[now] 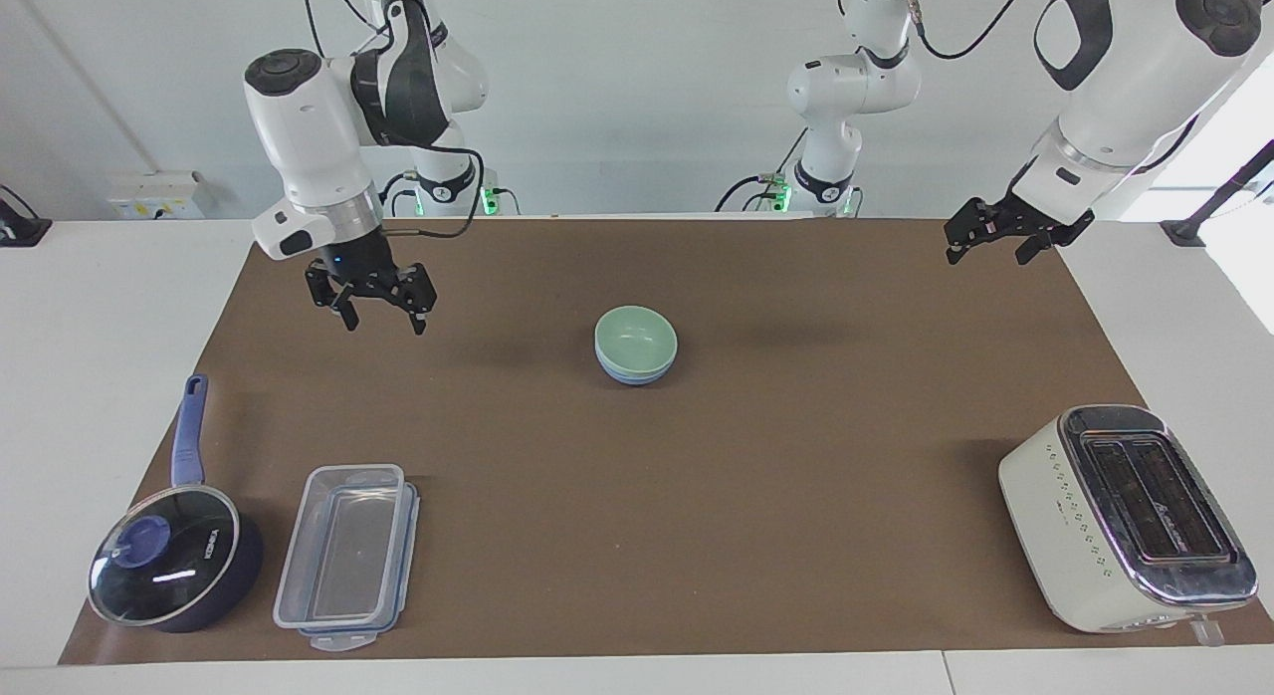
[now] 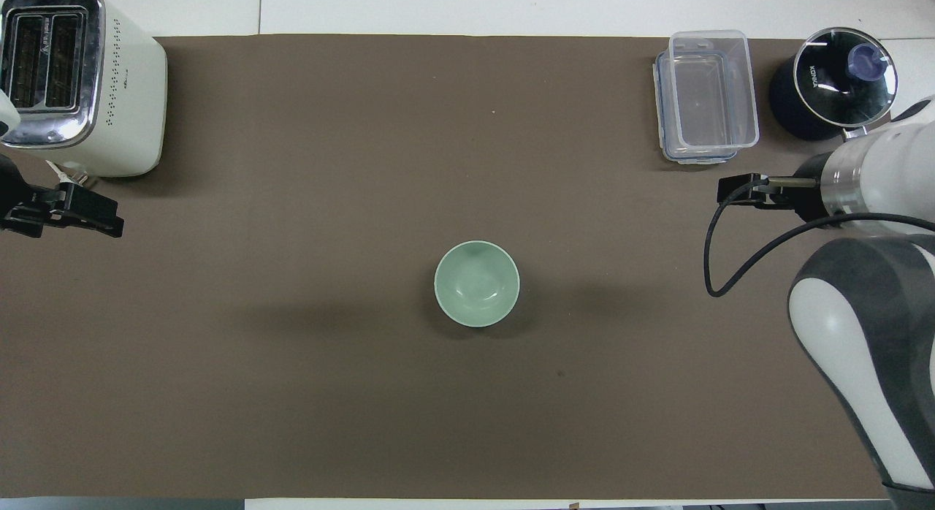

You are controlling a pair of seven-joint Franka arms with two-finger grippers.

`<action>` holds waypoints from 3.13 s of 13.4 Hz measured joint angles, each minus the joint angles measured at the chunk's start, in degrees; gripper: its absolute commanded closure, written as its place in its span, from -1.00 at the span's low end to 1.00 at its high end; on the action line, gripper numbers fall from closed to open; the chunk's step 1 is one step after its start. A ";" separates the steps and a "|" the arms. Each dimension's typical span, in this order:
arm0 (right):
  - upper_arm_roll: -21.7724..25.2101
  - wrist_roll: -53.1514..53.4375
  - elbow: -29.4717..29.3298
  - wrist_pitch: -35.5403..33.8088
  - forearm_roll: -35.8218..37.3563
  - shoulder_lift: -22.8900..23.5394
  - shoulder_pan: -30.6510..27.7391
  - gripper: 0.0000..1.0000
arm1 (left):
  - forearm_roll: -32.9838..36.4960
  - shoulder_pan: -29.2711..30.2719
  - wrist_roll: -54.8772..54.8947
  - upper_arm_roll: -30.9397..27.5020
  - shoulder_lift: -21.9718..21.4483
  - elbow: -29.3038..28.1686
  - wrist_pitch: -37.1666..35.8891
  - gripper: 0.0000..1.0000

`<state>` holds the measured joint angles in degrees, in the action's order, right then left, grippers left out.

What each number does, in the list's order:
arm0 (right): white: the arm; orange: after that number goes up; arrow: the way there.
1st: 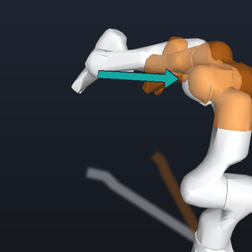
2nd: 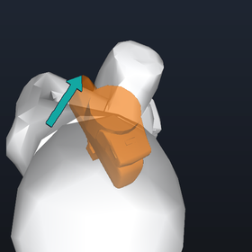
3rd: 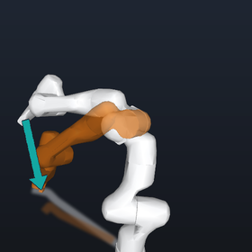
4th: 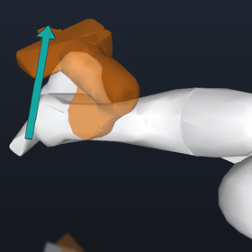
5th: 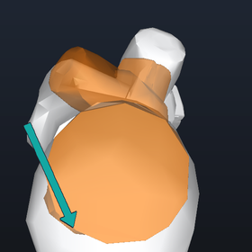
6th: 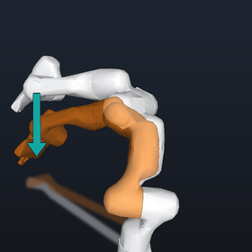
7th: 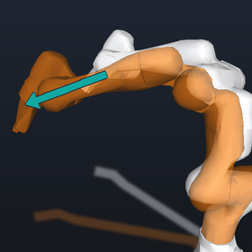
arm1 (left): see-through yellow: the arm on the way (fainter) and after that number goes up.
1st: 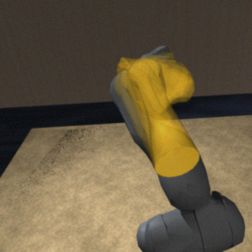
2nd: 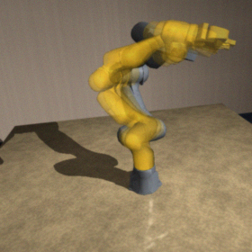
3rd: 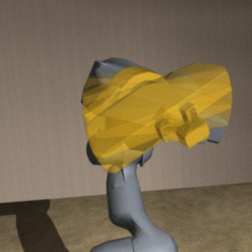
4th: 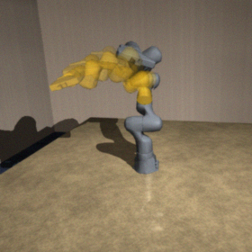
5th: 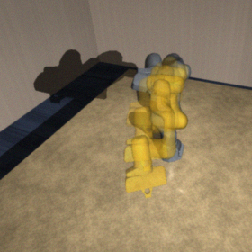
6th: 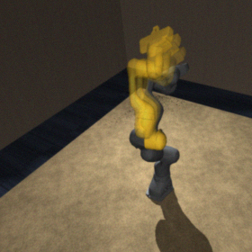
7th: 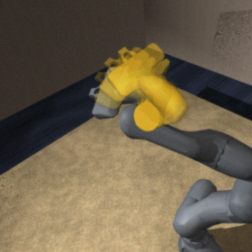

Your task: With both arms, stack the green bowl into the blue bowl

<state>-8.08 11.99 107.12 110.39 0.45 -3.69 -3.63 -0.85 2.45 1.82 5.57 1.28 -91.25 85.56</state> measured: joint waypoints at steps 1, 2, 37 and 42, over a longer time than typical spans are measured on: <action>-0.01 0.00 -2.55 -2.48 0.01 0.98 0.00 -1.00 | 0.01 0.00 0.00 0.00 0.00 0.00 0.00 -1.00; 0.00 0.00 -4.84 -4.83 0.02 1.78 0.00 -1.00 | 0.01 0.00 0.00 0.00 0.00 0.00 0.00 -1.00; 6.14 -0.48 -12.53 -18.33 0.36 2.61 3.32 -1.00 | 0.02 0.00 0.00 0.00 0.00 0.00 0.00 -1.00; 7.31 -1.50 -12.45 -18.40 0.35 2.60 3.33 -1.00 | 0.02 0.00 0.00 0.00 0.00 0.00 0.00 -1.00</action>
<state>-0.77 10.49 94.67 91.98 0.79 -1.09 -0.30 -0.82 2.45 1.82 5.57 1.28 -91.25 85.56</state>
